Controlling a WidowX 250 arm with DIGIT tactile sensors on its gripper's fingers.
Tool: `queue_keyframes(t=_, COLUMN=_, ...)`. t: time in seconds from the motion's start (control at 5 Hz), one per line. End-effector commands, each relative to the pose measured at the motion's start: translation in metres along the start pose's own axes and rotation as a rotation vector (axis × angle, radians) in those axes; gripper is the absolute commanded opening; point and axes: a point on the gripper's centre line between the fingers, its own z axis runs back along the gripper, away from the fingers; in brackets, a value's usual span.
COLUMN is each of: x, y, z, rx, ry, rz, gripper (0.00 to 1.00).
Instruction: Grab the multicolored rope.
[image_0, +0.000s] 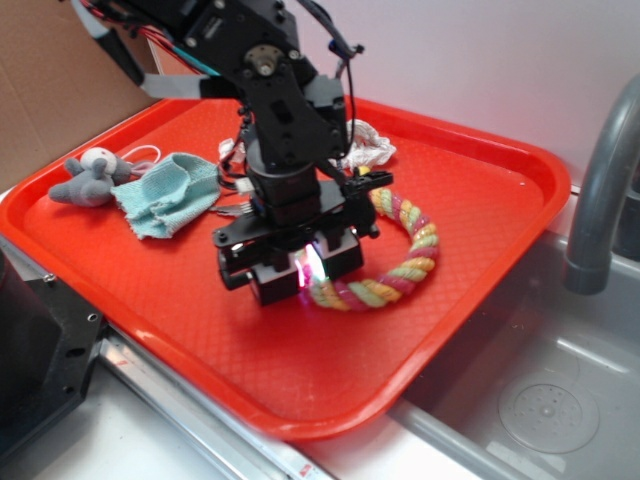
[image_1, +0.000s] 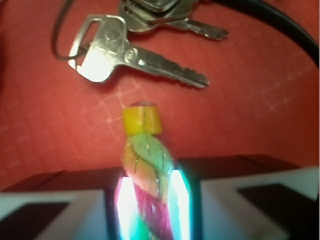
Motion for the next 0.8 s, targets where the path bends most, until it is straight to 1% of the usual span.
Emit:
queue_keyframes(t=0.0, x=0.035, y=-0.017, z=0.088, rx=-0.079, ry=0.065, rz=-0.389, gripper=0.0)
queue_keyframes(t=0.2, x=0.055, y=-0.021, z=0.135, rx=-0.13, ry=0.088, rz=-0.637, gripper=0.0)
queue_keyframes(t=0.4, x=0.064, y=-0.014, z=0.18, rx=-0.161, ry=0.017, rz=-0.857, gripper=0.0)
queue_keyframes(t=0.6, x=0.083, y=0.001, z=0.221, rx=-0.227, ry=0.018, rz=-0.968, gripper=0.0)
